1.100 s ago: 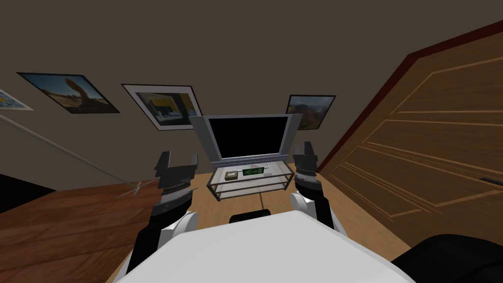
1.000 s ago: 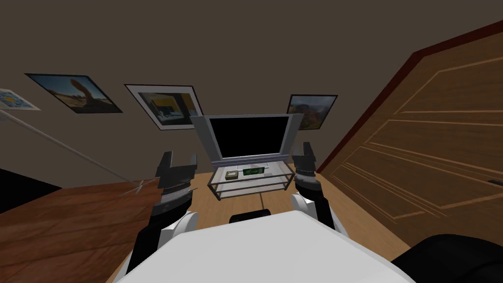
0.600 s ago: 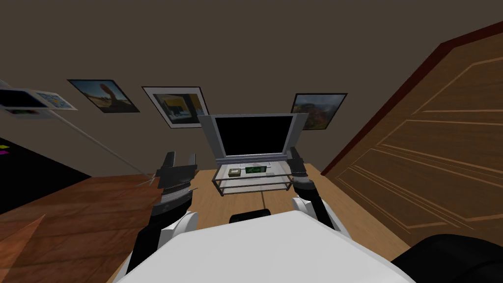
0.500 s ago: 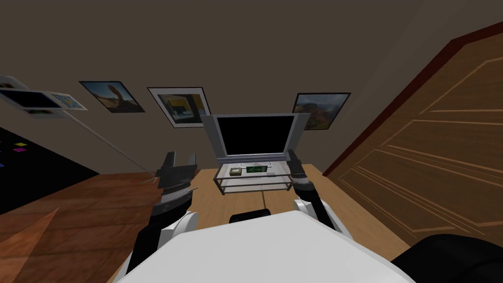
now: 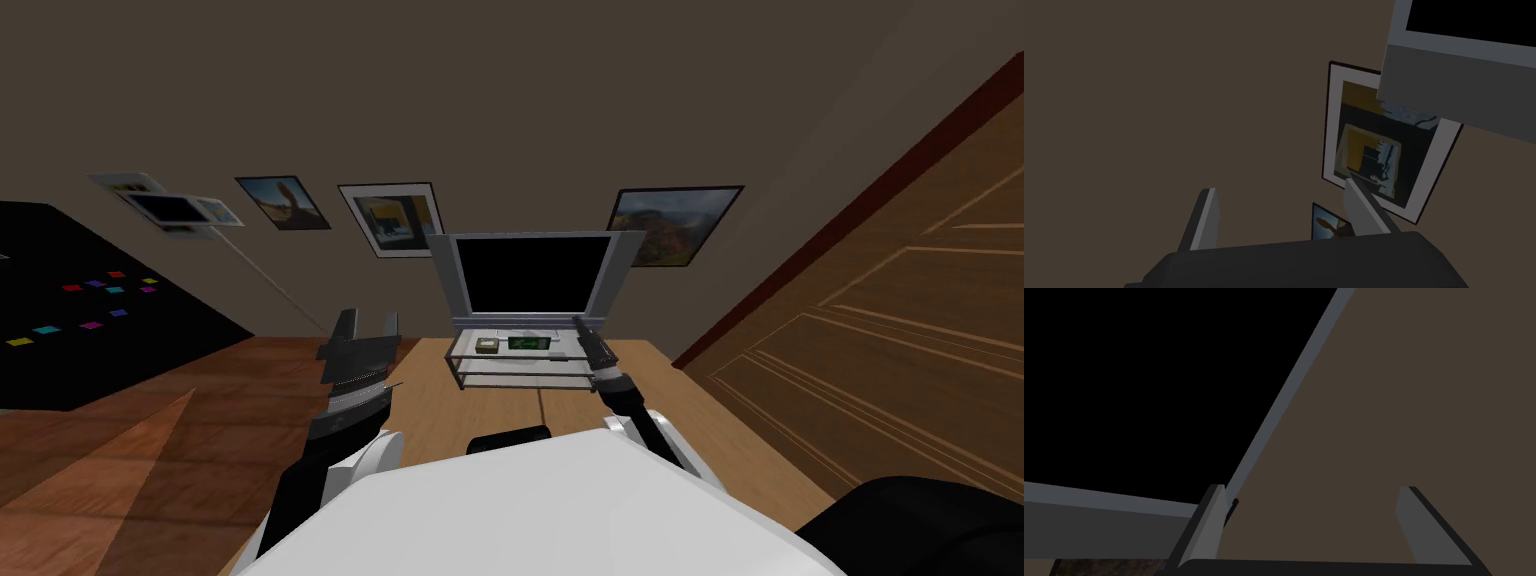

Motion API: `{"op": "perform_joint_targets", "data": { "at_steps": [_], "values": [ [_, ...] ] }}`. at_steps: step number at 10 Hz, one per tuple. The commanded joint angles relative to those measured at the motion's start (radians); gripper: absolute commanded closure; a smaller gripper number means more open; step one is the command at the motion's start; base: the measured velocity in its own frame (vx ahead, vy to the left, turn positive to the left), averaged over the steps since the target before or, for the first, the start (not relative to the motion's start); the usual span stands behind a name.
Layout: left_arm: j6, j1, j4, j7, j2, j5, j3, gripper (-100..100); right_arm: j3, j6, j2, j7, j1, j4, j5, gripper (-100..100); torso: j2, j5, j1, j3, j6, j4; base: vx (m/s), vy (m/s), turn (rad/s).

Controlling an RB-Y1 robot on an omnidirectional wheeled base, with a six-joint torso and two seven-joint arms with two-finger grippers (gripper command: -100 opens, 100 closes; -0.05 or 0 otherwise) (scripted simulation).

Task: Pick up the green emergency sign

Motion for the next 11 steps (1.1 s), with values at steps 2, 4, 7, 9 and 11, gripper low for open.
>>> {"op": "perform_joint_targets", "data": {
  "at_steps": [2, 4, 7, 9, 11],
  "values": [
    [0.0, 0.0, 0.0, 0.0, 0.0, 0.0, 0.0, 0, 0.008, 0.046, -0.046, 0.019, 0.002, 0.053, 0.035, -100, 0.0, 0.0, 0.001, 0.0, 0.0, 0.0, -0.036, 0.027, 0.181],
    [0.0, 0.0, 0.0, 0.0, 0.0, 0.0, 0.0, 0, 0.015, 0.071, -0.073, 0.033, 0.006, 0.095, 0.062, -100, 0.0, 0.0, 0.0, 0.0, 0.0, 0.0, -0.025, 0.022, 0.136],
    [0.0, 0.0, 0.0, 0.0, 0.0, 0.0, 0.0, 0, 0.03, 0.123, -0.121, 0.062, 0.012, 0.18, 0.119, -100, -0.001, 0.0, -0.001, -0.001, 0.001, 0.0, -0.017, 0.019, 0.155],
    [0.0, 0.0, 0.0, 0.0, 0.0, 0.0, 0.0, 0, 0.039, 0.148, -0.141, 0.077, 0.015, 0.232, 0.15, -100, -0.002, 0.0, 0.0, -0.001, 0.0, 0.0, -0.01, 0.022, 0.192],
    [0.0, 0.0, 0.0, 0.0, 0.0, 0.0, 0.0, 0, 0.049, 0.173, -0.16, 0.092, 0.016, 0.277, 0.182, -100, -0.002, 0.0, 0.0, -0.001, 0.001, 0.0, -0.005, 0.02, 0.137]
  ]
}}
